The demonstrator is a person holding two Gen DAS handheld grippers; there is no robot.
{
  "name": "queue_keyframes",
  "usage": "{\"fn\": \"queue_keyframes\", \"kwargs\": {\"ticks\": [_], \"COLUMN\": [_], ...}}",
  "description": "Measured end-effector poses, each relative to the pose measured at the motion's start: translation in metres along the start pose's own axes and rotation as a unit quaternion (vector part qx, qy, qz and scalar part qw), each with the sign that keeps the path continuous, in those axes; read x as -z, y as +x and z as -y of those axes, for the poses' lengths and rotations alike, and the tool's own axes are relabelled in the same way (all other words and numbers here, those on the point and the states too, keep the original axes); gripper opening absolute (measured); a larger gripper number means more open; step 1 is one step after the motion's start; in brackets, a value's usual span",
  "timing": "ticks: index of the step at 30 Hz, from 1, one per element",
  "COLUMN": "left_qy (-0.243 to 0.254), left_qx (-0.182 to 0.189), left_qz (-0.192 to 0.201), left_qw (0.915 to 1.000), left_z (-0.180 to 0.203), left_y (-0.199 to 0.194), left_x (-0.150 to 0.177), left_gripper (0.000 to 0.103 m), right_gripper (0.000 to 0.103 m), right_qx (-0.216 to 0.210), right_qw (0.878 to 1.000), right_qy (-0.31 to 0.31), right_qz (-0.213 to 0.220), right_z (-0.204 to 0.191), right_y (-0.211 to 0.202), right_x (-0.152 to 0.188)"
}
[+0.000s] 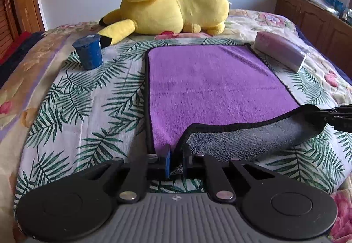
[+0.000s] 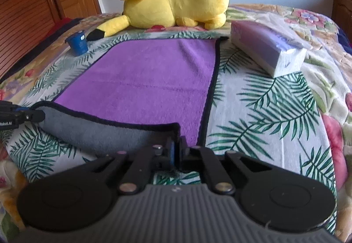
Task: Fold towel
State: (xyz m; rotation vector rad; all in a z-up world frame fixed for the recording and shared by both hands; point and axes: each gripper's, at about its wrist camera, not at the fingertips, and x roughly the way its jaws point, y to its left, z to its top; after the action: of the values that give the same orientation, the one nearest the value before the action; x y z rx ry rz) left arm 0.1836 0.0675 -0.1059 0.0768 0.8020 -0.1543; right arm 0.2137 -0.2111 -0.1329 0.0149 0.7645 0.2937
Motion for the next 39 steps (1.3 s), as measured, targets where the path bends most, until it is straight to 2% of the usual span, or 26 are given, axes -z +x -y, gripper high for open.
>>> {"fn": "queue_keyframes", "kwargs": {"ticks": [14,20,31,39], "left_qy": [-0.003,-0.006,0.012,0.020], "left_qx": [0.005,0.005,0.003,0.001], "left_qz": [0.061,0.075,0.085,0.082], "left_qw": [0.9981,0.9972,0.9963,0.9965], "left_z": [0.003,0.002,0.004,-0.002], "left_y": [-0.025,-0.031,-0.027,-0.012], "left_x": [-0.015,-0.020,-0.030,-0.038], "left_gripper": [0.006,0.006,0.006,0.006], "right_gripper": [0.004,0.004,0.004,0.004], "right_qx": [-0.003,-0.003,0.001,0.009], "right_qw": [0.998,0.998,0.995,0.995], "right_qy": [0.006,0.003,-0.013,-0.029], "right_qz": [0.056,0.069,0.094,0.098], "right_z": [0.007,0.007,0.004,0.007], "right_y": [-0.013,-0.018,-0.024,-0.014], "right_x": [-0.010,-0.013,-0.021,-0.025]}}
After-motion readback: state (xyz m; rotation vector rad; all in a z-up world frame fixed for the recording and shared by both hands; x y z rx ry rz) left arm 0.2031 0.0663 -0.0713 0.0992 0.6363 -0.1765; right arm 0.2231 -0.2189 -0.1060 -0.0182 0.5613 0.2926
